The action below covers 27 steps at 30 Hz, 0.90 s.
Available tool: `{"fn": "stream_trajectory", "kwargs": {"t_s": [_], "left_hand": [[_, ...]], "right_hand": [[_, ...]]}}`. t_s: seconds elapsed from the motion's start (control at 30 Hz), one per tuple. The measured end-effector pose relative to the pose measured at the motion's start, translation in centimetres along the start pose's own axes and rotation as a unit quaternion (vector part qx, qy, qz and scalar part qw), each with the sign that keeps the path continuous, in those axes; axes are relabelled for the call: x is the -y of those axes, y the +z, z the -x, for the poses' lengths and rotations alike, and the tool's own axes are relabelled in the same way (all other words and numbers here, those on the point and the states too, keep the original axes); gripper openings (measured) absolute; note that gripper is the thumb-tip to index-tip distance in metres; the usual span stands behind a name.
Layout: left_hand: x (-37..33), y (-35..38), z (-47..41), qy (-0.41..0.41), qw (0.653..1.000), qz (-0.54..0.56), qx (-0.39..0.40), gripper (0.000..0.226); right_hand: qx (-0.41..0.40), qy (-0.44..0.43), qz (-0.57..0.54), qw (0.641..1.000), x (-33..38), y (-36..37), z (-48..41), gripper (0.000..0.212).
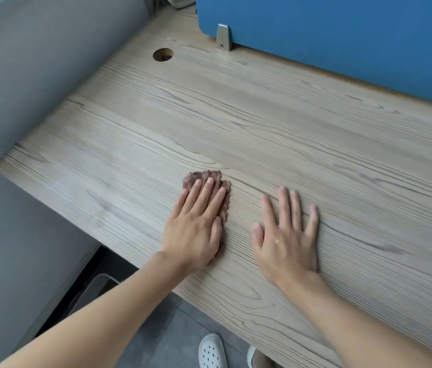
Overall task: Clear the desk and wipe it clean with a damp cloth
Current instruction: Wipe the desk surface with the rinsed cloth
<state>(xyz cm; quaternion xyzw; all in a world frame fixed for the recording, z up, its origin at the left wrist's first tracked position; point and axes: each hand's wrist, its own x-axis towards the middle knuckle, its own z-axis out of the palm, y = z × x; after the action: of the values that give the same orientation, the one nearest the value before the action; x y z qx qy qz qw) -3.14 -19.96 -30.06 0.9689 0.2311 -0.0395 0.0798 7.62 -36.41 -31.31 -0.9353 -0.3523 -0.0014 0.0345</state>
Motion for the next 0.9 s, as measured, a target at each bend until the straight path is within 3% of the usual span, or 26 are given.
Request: {"fn": "stream_trajectory", "kwargs": {"t_s": [0.07,0.2,0.4,0.57,0.73,0.9], "left_hand": [[-0.9,0.2,1.4,0.005,1.000,-0.002,0.009,0.061],[-0.1,0.2,4.5,0.104,0.994,0.005,0.044,0.060],[-0.8,0.3,4.5,0.004,1.000,0.001,0.009,0.062],[0.4,0.5,6.6,0.098,0.995,0.018,0.018,0.059],[2.1,0.4,4.8,-0.028,0.999,-0.012,-0.011,0.061],[2.8,0.4,6.3,0.052,0.999,-0.006,0.012,0.060]], "right_hand": [[0.004,0.002,0.006,1.000,0.0,-0.1,0.0,0.065],[0.013,0.005,0.011,1.000,0.1,-0.1,0.1,0.065],[0.004,0.001,0.018,1.000,0.1,-0.1,0.1,0.065],[0.003,0.009,0.019,1.000,0.2,-0.1,0.0,0.066],[0.016,0.003,-0.003,1.000,2.3,-0.1,1.4,0.065],[0.025,-0.001,0.009,1.000,3.4,0.2,2.1,0.066]]}}
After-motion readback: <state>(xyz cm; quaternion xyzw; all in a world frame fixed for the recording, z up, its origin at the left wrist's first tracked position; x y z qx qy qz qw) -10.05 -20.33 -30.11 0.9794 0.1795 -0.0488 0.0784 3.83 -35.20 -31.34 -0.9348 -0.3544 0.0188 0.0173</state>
